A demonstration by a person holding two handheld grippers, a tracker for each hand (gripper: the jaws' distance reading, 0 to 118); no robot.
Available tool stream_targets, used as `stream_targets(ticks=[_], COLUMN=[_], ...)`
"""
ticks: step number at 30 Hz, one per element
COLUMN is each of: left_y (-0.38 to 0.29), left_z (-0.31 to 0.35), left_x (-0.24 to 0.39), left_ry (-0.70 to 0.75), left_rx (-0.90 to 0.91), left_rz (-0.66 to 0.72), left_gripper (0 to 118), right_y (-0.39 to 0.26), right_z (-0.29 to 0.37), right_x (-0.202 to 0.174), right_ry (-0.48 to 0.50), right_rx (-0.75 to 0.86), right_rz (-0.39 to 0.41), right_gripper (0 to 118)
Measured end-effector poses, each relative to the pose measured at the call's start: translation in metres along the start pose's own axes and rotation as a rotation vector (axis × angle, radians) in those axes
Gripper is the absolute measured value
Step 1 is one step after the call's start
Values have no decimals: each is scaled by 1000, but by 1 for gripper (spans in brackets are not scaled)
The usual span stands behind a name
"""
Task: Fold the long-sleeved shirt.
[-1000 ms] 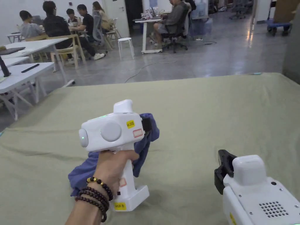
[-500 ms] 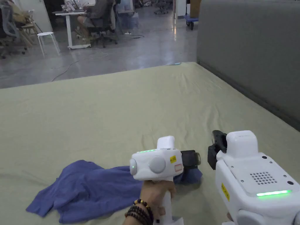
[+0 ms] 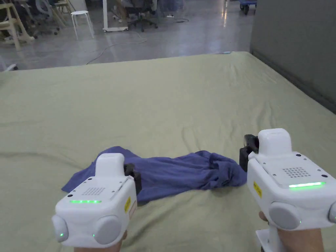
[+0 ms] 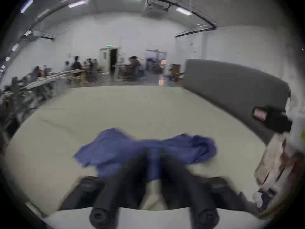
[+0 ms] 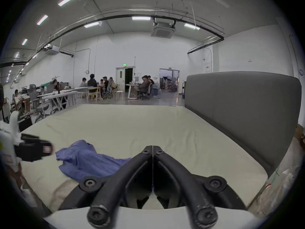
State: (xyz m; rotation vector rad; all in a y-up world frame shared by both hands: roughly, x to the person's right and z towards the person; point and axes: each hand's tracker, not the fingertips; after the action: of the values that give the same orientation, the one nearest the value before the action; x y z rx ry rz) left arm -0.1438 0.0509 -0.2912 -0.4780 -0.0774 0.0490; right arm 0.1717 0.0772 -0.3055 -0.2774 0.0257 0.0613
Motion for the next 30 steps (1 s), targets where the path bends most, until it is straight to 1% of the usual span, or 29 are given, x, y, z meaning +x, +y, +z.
stream_targets(ticks=[1, 2, 4, 5, 6, 7, 9, 10, 11, 12, 13, 14, 15, 19, 20, 22, 23, 24, 25, 26, 27, 28, 29, 30], left_y=[-6, -15, -19, -19, -13, -12, -10, -7, -9, -12, -16, -22, -27, -45, -48, -51, -51, -49, -44, -39, -35, -31, -29, -26], left_z=[6, 3, -3, -5, 9, 8, 2, -17, -30, -47, -64, -89, -106, -162, -173, -174, -174, -171, -167, -166, -160, -155, -151, -151], left_x=[-14, -28, -48, -55, -46, -48, -51, -57, -58, -58, -57, -62, -64, -72, -74, -71, -69, -66, -63, -66, -67, -65, -63, -64], left_ry=[28, 21, 38, 55, 87, 81, 36, 38, 53, 56, 76, 105, 116, 174, 184, 167, 149, 157, 152, 150, 48, 76, 85, 72], left_rx=[31, -19, -116, -87, -58, -52, -88, -129, -193, -242, -304, -339, -353, -458, -487, -467, -455, -448, -454, -454, -434, -422, -432, -430], left_rz=[41, 83, 77, 74, 46, 67, 157, 173, 151, 122, 100, 112, 100, 125, 116, 113, 103, 89, 81, 76, 145, 165, 136, 113], left_gripper=[0, 0, 0, 0, 0, 0, 0, 9, 40, 90, 102, 100, 99, 97, 95, 94, 90, 78, 62, 43, 4, 4, 4, 4], right_y=[-1, -1, -1, -1, -1, -1, -1, -2, -3, -5, -6, -8, -9, -14, -15, -15, -12, -9, -6, 0, 5, 10, 15, 17], right_z=[0, 0, -1, -1, -1, 0, -1, -2, -3, -5, -7, -9, -11, -20, -23, -32, -40, -51, -64, -82, -101, -119, -143, -167], right_x=[-1, -1, -3, -4, -4, -5, -6, -6, -6, -5, -5, -4, -3, 2, 4, 7, 9, 12, 14, 18, 21, 25, 26, 26], right_ry=[3, 4, 4, 5, 8, 13, 16, 16, 19, 21, 23, 29, 33, 30, 29, 27, 26, 19, 14, 22, 39, 43, 69, 109], right_rx=[-6, -13, -19, -20, -18, -14, -13, -17, -20, -25, -31, -38, -44, -68, -79, -92, -102, -125, -144, -181, -221, -256, -356, -439], right_rz=[-3, -4, 0, 2, 5, 7, 18, 21, 22, 21, 20, 19, 20, 15, 11, 10, 13, 13, 10, 7, -2, -1, -1, 5], right_gripper=[0, 0, 0, 0, 0, 0, 0, 0, 0, 0, 0, 0, 0, 0, 0, 0, 0, 0, 0, 0, 15, 44, 74, 93])
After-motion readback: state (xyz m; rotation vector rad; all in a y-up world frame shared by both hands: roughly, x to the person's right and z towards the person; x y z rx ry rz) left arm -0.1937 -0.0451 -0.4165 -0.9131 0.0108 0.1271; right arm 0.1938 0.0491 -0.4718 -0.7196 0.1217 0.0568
